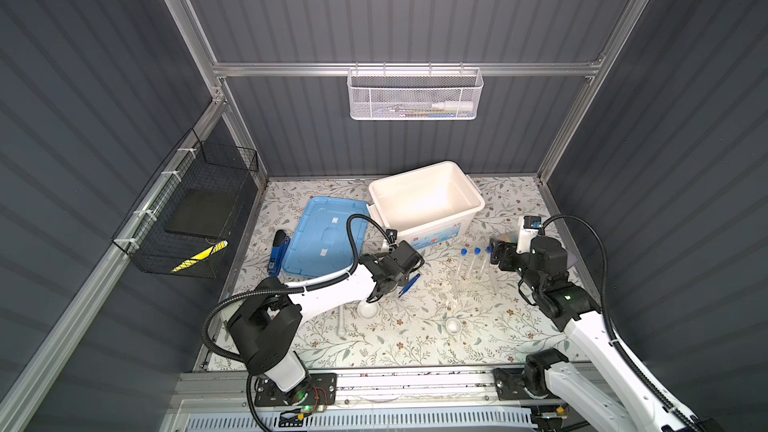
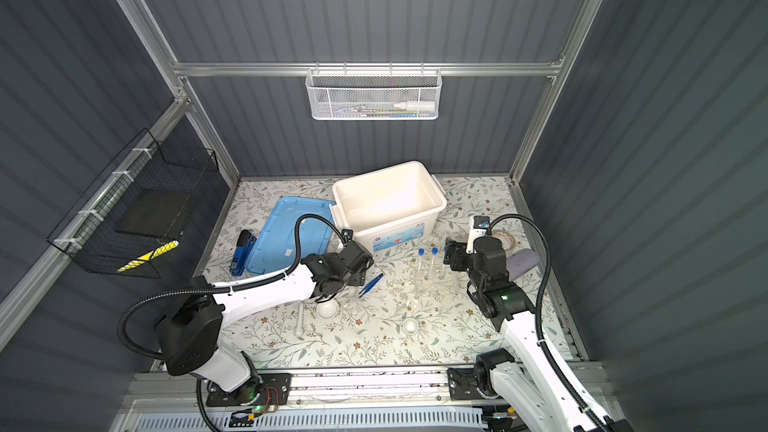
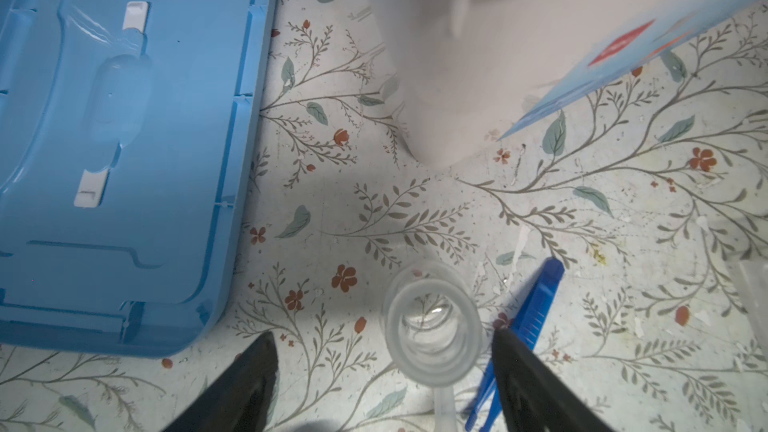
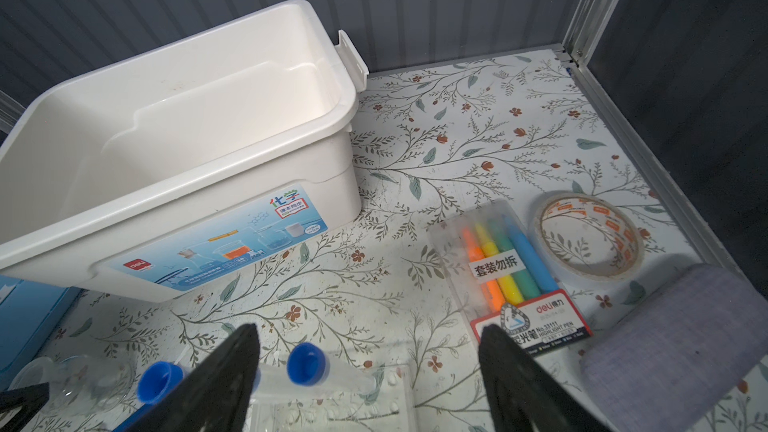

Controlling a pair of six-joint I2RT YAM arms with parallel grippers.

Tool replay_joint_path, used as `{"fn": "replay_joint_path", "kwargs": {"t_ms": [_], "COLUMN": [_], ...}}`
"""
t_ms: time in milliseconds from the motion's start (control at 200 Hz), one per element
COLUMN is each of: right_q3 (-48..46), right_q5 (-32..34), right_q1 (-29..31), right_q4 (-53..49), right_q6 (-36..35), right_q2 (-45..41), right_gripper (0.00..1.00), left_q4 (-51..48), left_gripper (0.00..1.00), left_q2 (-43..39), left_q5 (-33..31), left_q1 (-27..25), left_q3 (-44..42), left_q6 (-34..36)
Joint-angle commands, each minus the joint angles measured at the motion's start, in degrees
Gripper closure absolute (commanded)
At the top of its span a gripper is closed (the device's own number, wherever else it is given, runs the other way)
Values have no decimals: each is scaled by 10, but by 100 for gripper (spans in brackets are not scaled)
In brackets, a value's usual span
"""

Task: Organize the chemistry lab equipment
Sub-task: 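Lower the left gripper and close it on the small clear glass cup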

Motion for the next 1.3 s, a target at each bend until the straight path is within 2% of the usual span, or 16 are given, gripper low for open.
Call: {"fn": "replay_joint_path", "kwargs": {"t_ms": [0,430,850,1020,1296], "right_q3": [-5,-7,-9,-10,-9], "right_q5": [-5,-7,-10,-13,-14], "right_q1": [-3,-7,-9,-10,-11], "right_q4": [0,-5,-10,-12,-11], "right_q6": [7,10,10,12,14], "right_q2": [-2,-4,-6,-5,-5], "right_gripper": [15,15,15,15,15], "left_q4": [-5,-1,6,8,11], "left_gripper": [19,25,42,39,41], "left_q2": [15,39,49,48,53], "left_q5": [16,15,16,9,12], "left_q1": [3,9,11,12,16], "left_q3": [19,35,37,38,41], "left_q6": [8,10,13,12,16]}}
